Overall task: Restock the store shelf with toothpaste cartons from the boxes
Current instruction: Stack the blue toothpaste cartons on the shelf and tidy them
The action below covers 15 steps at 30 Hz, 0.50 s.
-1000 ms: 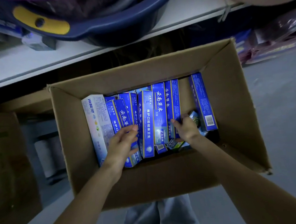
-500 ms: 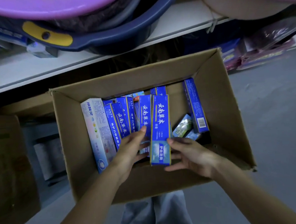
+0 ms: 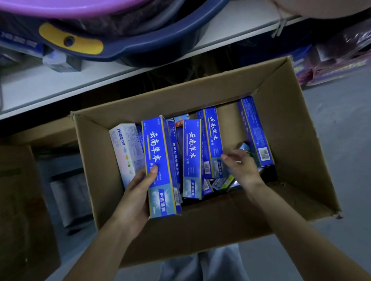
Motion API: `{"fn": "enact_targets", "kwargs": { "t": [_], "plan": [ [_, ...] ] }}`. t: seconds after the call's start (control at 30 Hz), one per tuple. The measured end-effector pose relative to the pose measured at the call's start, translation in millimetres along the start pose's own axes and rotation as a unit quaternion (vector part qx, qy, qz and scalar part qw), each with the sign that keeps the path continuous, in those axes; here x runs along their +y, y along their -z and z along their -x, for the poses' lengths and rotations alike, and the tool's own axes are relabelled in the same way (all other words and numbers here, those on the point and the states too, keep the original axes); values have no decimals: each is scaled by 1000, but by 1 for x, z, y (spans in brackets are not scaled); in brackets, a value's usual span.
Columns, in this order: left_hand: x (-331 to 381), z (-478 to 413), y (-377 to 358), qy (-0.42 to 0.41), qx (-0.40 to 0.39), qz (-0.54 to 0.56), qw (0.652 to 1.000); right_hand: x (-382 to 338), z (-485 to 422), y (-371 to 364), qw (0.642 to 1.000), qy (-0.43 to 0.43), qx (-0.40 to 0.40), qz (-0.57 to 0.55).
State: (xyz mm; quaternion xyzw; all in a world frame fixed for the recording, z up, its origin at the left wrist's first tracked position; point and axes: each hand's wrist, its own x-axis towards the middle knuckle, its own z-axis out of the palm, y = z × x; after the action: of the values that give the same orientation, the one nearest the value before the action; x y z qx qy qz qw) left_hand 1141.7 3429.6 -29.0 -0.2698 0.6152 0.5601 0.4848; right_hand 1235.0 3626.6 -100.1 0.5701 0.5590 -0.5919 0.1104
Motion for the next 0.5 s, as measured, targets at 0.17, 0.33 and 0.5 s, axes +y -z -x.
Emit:
{"fn": "enact_targets", "kwargs": {
  "t": [0.17,0.33,0.5],
  "plan": [
    [-1,-5,4,28,-20,-15,999,8,-15,-13,996,-64,-49,-24],
    [-4,-8,3,67,-32,9,997,16,-16,-24,985,-113,-39,-124],
    [-6,-4,1,133,-70,84,985,19,-12,-25,980,-103,-36,-167]
  ]
}}
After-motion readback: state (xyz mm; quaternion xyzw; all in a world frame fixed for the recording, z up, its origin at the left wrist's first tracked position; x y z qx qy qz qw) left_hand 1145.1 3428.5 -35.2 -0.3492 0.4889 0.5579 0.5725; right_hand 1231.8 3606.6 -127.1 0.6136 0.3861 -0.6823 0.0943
